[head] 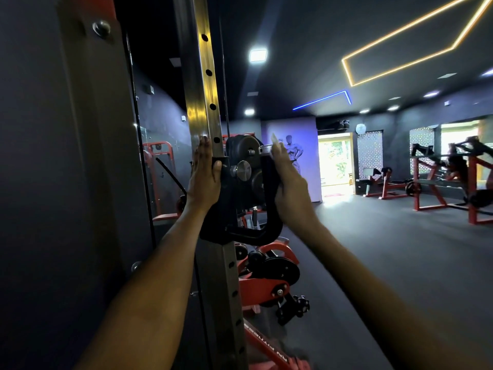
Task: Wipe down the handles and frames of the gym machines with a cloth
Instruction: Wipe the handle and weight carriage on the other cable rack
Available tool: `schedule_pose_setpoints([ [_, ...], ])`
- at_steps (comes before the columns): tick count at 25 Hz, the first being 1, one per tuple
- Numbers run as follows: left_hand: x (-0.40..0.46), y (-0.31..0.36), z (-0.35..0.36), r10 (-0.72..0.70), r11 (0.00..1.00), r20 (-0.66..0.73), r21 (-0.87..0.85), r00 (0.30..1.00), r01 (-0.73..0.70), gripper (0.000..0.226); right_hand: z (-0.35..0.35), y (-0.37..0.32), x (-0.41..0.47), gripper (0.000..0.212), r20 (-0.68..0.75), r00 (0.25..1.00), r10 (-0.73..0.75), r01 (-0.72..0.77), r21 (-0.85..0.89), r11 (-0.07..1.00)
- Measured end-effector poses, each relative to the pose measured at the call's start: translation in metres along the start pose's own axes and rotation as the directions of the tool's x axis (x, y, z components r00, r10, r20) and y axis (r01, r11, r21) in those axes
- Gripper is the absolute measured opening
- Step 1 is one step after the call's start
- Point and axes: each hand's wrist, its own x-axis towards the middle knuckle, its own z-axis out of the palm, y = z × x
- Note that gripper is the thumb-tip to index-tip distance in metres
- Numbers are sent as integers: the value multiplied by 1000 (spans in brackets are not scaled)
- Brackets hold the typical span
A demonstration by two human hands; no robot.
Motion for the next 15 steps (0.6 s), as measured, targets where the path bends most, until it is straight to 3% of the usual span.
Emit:
schedule_pose_setpoints([
  [2,0,1,-1,-1,1000,3,5,1000,1,59,10,25,-41,91,108,990,-93,105,-114,988],
  [4,-1,3,-2,10,1000,-6,5,1000,-10,58,7,39,-81,86,142,980,-140,168,-208,964],
  [6,-1,3,-2,14,1000,-11,-9,1000,-14,58,-1,44,-85,65,31,980,-194,195,-272,942],
  [8,-1,2,-1,7,1000,-14,-11,1000,-7,58,-5,36,-46,60,-99,976,-193,160,-275,948],
  [9,0,1,-1,11,1000,-14,-9,1000,-11,58,-6,30,-22,62,-83,976,-202,171,-281,944],
  [12,0,1,-1,16,1000,-1,2,1000,-16,59,-2,36,7,78,245,910,-334,408,-391,825],
  [13,-1,2,-1,6,1000,6,4,1000,-6,59,-2,46,-3,77,292,886,-361,456,-401,795],
  [15,-1,3,-3,-3,1000,6,0,1000,3,59,-3,55,-42,67,225,921,-318,378,-310,873],
])
